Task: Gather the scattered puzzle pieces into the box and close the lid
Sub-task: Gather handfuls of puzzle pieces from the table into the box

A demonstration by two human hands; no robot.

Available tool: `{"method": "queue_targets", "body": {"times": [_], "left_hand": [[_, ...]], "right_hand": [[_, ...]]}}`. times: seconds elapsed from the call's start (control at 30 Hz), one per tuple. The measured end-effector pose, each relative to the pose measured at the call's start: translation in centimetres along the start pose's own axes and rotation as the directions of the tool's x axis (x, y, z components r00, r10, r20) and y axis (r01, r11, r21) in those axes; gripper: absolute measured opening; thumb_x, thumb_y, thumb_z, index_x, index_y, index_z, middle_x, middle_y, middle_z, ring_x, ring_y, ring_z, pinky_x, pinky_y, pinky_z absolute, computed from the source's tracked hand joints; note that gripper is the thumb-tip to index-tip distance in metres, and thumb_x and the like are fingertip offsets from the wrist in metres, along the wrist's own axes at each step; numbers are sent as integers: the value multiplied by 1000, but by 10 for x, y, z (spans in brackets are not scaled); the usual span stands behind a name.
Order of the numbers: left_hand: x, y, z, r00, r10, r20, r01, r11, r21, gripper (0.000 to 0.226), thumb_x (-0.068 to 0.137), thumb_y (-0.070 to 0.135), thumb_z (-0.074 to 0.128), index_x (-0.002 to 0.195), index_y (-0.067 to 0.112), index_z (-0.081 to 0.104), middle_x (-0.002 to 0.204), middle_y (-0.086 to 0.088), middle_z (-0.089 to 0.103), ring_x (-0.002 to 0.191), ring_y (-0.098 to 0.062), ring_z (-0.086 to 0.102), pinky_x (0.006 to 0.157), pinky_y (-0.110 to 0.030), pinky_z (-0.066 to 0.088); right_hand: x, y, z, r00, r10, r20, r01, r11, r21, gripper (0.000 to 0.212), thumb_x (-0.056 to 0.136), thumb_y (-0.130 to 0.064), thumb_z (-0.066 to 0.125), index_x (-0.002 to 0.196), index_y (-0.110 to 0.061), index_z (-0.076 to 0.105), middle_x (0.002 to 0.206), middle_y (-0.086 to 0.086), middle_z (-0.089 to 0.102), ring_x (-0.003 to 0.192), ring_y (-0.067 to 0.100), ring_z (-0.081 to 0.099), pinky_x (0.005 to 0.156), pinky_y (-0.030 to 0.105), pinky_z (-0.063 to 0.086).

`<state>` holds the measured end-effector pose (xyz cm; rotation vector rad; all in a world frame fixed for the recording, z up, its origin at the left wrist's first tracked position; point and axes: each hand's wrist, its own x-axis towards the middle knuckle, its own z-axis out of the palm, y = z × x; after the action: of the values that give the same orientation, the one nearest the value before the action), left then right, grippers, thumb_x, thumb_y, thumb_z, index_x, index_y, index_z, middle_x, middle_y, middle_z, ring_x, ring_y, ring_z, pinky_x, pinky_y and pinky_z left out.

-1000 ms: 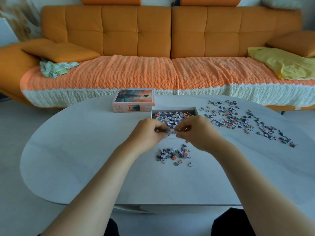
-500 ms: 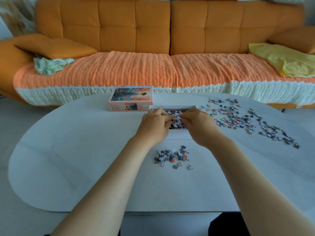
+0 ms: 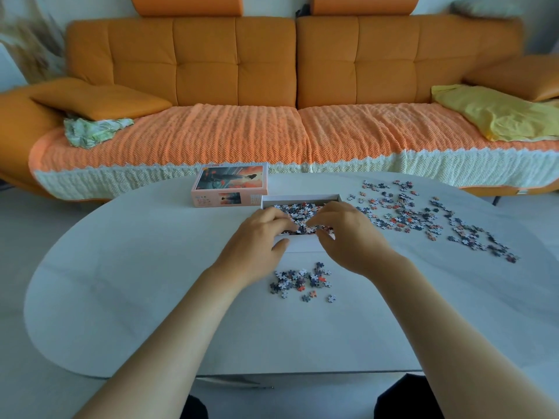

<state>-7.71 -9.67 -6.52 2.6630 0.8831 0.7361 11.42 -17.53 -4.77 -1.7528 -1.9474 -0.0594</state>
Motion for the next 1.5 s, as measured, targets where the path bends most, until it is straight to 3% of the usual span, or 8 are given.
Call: {"method": "queue_targets", "body": {"times": [0.17,0.27,0.37,0.6,0.87,1.07,1.23,1.5], "left_hand": [[-22,7,-8,997,-27,79,30,999,-42,15,90,23,62,102,31,67,93,18,54,75,-2,52,68,-26,46],[-34,9,4,965,-107,240,104,994,25,30,92,34,60,122,32,63,98,16,46,92,-1,48,82,-28,45],[-38,14,14,946,-131,297,130,991,21,39,95,35,56,133,26,58,107,10,44,117,-9,40,98,-29,40],[-34,18,4,917,-143,372,188,978,-89,36,96,23,55,132,25,57,110,8,50,100,-9,54,89,-22,41],[-39,7,-6,873,-179,454,207,978,-13,39,86,11,58,119,31,65,103,10,49,93,-8,54,90,-25,45],[-31,13,0,888,-176,425,198,980,-9,45,88,16,61,133,22,57,110,7,54,87,-5,51,79,-13,36],[-33,20,-2,828,-178,531,198,980,19,67,81,42,70,142,27,44,118,8,41,103,-9,46,95,-29,43],[-29,28,7,915,-148,375,183,981,-61,19,86,27,68,104,30,72,90,6,45,81,-14,52,64,-22,35]], "right_hand": [[-14,-10,-5,947,109,301,-102,994,-40,25,91,-21,57,109,-33,70,109,-12,63,84,6,58,76,27,50],[-24,-11,1,858,201,473,-137,977,-166,35,91,-22,57,125,-29,62,130,-7,52,113,17,55,96,35,48],[-26,-12,4,845,211,491,-160,977,-144,41,89,-11,53,127,-26,61,131,-5,47,116,19,53,99,33,46],[-33,-13,-8,835,210,509,-222,974,-38,33,89,-14,57,117,-31,66,105,-14,54,97,6,57,78,15,38],[-36,-11,-12,797,291,530,-316,948,-45,40,77,-30,79,115,-27,66,95,-12,62,85,9,58,69,19,44],[-30,-19,-7,795,316,519,-340,939,-51,43,80,-28,76,122,-23,65,96,-10,64,87,11,61,79,25,53],[-31,-27,-3,765,307,566,-326,943,-71,71,71,-48,78,133,-26,52,117,-5,52,100,14,53,85,26,45],[-24,-37,10,817,320,481,-369,929,8,32,69,-35,82,97,-21,73,94,0,65,83,18,63,73,35,57]]}}
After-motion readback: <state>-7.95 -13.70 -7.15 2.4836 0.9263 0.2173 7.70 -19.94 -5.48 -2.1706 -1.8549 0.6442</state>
